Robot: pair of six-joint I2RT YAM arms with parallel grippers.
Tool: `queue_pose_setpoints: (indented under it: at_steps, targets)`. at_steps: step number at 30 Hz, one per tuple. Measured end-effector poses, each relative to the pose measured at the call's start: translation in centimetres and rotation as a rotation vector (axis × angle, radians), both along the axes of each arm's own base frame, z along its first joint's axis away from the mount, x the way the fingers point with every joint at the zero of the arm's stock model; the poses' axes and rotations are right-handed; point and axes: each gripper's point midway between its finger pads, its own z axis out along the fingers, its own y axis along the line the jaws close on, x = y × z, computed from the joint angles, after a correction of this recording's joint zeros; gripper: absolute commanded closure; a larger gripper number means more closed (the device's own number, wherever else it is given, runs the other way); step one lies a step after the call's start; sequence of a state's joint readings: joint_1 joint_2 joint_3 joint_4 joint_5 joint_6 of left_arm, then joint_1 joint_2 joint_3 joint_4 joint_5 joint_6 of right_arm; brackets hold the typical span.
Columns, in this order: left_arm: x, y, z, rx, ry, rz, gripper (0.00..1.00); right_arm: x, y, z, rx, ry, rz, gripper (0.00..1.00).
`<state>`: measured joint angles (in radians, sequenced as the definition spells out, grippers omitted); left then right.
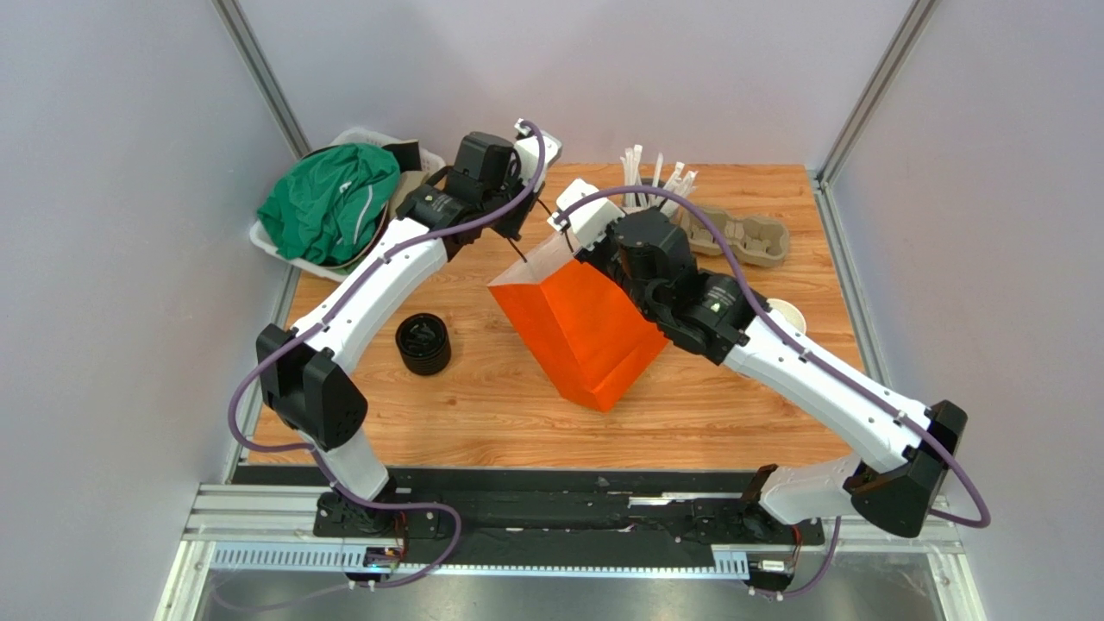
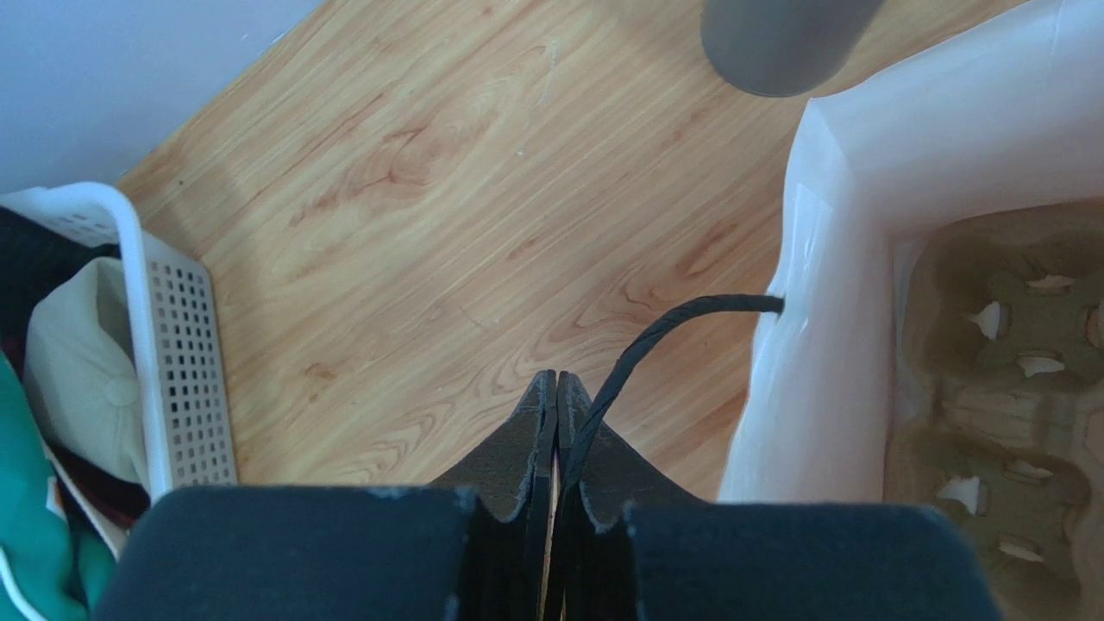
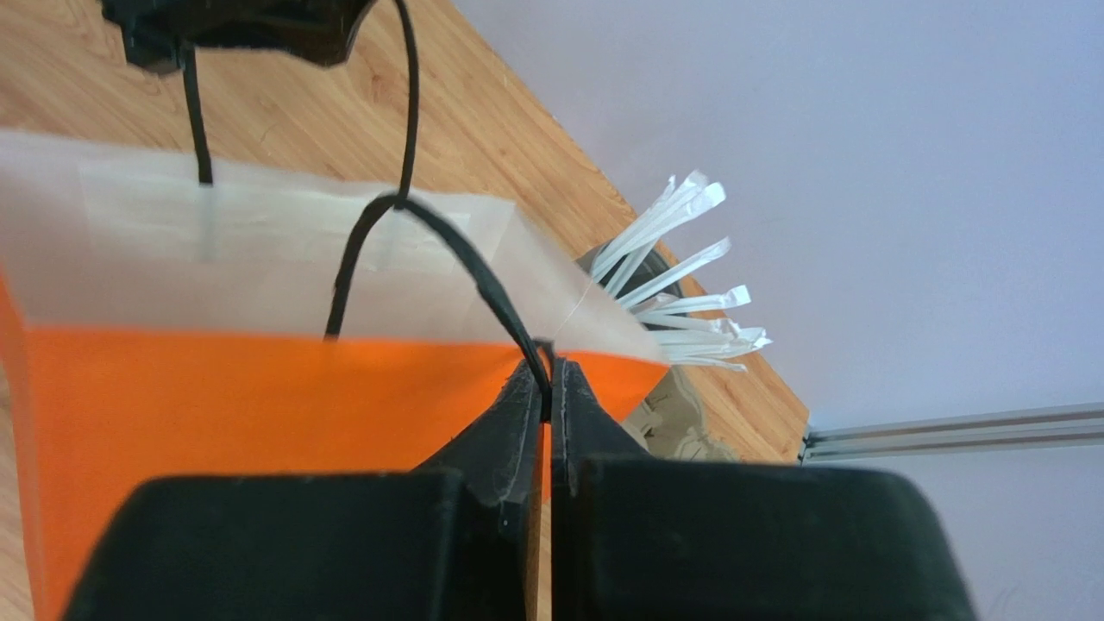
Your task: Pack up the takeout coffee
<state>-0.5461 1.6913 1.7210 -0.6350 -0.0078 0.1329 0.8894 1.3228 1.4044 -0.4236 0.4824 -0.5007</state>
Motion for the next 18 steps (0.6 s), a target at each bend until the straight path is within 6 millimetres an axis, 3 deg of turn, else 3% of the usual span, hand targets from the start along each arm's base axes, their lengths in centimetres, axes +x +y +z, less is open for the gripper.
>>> queue_pose_setpoints:
  at_steps: [3,5,12,18]
  targets:
    - [0.4,0.5,0.1,0.0,-0.006,0.017,0.94,0.3,0.3,-1.3,-0.017,0.019,-0.002,1.0]
    - [0.6,0.5,0.2,-0.005,-0.013,0.017,0.94,0.3,0.3,-1.0,0.001,0.02,-0.009,1.0]
    - [0.6,0.0,-0.1,-0.021,-0.016,-0.001,0.95,0.7,-0.3,4.6,0.139,-0.049,-0.052,1.0]
    - [0.2,-0.5,-0.5,-0.037,0.001,-0.022,0.95,0.5,-0.5,6.7,0.198,-0.069,-0.058,1.0]
